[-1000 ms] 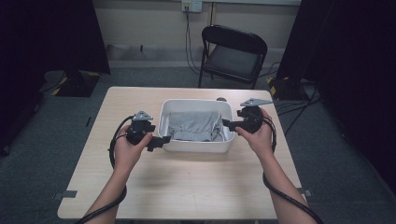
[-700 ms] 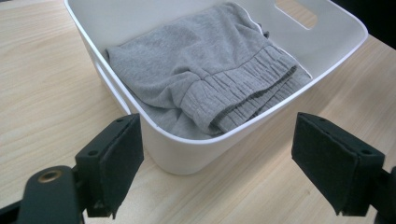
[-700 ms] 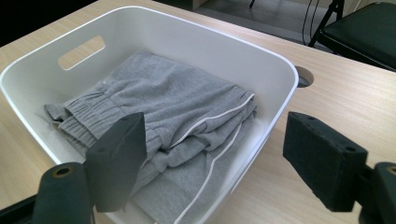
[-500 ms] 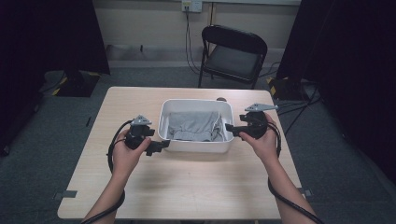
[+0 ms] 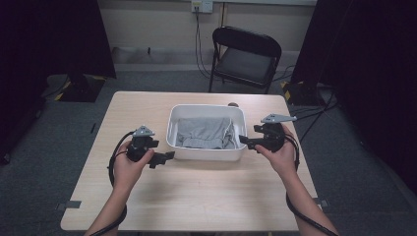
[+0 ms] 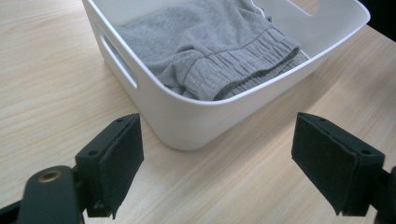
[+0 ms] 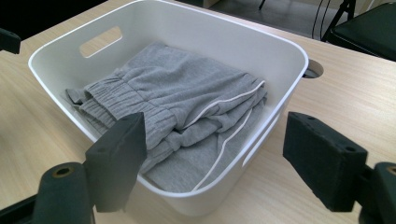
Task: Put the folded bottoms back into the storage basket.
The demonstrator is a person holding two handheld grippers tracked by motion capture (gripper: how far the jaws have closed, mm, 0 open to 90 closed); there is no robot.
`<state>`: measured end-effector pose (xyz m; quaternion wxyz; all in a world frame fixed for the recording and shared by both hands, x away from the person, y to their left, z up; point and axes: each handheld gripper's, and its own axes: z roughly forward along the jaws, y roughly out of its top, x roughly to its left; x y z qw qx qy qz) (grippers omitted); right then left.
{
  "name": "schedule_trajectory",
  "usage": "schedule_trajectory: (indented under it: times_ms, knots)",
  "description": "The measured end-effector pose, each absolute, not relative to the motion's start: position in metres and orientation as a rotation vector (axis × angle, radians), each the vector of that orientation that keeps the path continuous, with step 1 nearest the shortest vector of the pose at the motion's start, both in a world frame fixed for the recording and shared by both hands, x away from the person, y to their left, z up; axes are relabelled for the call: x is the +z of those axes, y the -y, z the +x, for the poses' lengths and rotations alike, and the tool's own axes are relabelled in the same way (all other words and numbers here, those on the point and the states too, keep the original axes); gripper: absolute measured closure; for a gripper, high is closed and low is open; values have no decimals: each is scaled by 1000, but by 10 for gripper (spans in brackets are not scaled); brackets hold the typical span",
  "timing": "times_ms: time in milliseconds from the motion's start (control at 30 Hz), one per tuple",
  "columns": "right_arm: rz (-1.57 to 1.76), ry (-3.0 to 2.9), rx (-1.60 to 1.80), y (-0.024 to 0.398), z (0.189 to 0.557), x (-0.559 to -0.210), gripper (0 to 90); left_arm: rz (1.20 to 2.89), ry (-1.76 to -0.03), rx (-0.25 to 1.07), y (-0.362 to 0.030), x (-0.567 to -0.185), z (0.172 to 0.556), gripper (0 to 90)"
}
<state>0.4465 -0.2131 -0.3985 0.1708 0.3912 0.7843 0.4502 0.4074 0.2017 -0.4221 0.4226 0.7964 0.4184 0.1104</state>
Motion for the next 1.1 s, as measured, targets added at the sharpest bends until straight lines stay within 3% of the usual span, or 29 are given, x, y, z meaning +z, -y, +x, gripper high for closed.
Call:
schedule_trajectory:
  times_ms: [1100]
  knots:
    - [1076, -2281, 1289, 231, 415, -422, 214, 1999, -1043, 278, -220, -442, 389, 165]
